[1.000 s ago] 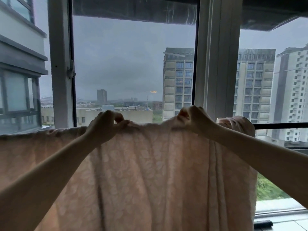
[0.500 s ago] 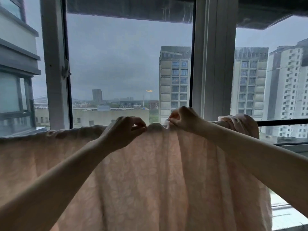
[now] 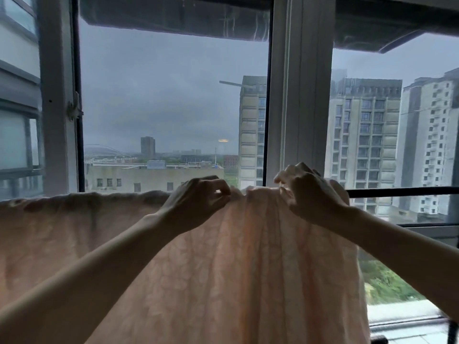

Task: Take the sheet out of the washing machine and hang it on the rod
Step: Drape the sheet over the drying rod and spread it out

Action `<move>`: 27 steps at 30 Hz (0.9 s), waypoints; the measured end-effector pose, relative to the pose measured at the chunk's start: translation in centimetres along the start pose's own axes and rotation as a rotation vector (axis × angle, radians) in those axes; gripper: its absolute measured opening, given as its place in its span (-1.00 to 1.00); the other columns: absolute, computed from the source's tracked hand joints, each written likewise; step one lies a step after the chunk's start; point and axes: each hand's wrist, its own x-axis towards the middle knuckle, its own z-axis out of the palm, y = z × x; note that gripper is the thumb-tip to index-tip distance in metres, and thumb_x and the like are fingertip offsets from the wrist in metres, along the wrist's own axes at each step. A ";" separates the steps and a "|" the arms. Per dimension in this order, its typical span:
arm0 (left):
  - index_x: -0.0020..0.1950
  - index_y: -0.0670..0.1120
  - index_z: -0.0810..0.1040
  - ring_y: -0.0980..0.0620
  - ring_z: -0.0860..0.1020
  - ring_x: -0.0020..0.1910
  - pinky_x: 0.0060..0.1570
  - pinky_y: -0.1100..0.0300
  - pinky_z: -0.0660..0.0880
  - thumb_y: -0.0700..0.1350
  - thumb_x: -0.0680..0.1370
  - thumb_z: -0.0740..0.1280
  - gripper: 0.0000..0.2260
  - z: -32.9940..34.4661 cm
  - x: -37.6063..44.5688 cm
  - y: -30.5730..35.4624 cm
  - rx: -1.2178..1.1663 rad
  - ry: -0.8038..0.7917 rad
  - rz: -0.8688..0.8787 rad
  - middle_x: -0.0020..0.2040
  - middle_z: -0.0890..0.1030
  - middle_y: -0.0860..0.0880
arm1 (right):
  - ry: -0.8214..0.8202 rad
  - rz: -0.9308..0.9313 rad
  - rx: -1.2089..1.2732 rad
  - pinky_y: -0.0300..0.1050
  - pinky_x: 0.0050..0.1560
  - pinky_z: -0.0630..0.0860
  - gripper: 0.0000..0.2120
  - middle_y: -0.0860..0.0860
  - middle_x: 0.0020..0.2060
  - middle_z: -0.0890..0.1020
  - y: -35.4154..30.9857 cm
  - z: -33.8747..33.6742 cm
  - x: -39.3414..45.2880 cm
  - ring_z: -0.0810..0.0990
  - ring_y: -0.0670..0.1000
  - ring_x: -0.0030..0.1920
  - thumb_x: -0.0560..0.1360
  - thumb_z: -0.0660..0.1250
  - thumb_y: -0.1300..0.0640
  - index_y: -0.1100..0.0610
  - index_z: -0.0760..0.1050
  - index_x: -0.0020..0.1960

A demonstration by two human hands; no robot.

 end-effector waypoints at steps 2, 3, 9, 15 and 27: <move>-0.02 0.07 0.60 0.18 0.59 -0.14 -0.15 0.11 0.58 0.10 0.53 0.32 -0.85 1.1 1.0 1.4 -0.008 0.014 -0.010 -0.03 0.60 0.14 | 0.003 0.018 -0.074 0.01 0.15 0.47 -0.73 0.00 0.10 0.57 2.0 0.0 -1.1 0.48 0.01 0.13 0.52 0.29 0.01 0.07 0.49 0.18; -0.01 0.08 0.58 0.18 0.59 -0.13 -0.16 0.11 0.58 0.11 0.52 0.33 -0.85 1.8 1.5 2.0 -0.007 0.007 -0.015 -0.03 0.60 0.14 | 0.004 0.033 -0.089 0.04 0.17 0.45 -0.69 0.00 0.12 0.55 3.0 0.1 -1.5 0.47 0.02 0.14 0.52 0.27 -0.06 0.06 0.47 0.20; 0.00 0.09 0.62 0.16 0.61 -0.14 -0.17 0.09 0.57 0.08 0.44 0.46 -0.82 4.9 2.8 3.3 0.041 0.087 -0.154 -0.10 0.64 0.17 | -0.011 -0.037 -0.050 0.15 0.13 0.44 -0.47 0.00 0.14 0.49 7.2 2.5 -4.1 0.49 0.11 0.09 0.44 0.19 -0.30 -0.04 0.37 0.30; -0.11 0.02 0.68 0.25 0.60 -0.20 -0.10 0.13 0.58 -0.01 0.41 0.49 -0.89 5.0 3.2 3.9 -0.070 0.134 -0.207 -0.21 0.65 0.15 | 0.171 -0.078 0.068 0.10 -0.05 0.50 -0.67 -0.01 0.03 0.53 8.3 4.3 -3.3 0.52 0.07 -0.04 0.44 0.33 -0.09 -0.05 0.43 0.17; -0.12 -0.01 0.65 0.25 0.57 -0.18 -0.11 0.23 0.50 -0.13 0.51 0.40 -0.95 4.6 4.7 4.4 -0.046 0.166 -0.266 -0.22 0.63 0.15 | 0.199 -0.147 0.284 -0.05 -0.11 0.50 -0.96 -0.08 -0.12 0.57 9.0 2.9 -0.9 0.45 -0.12 -0.18 0.57 0.26 0.12 0.04 0.48 -0.02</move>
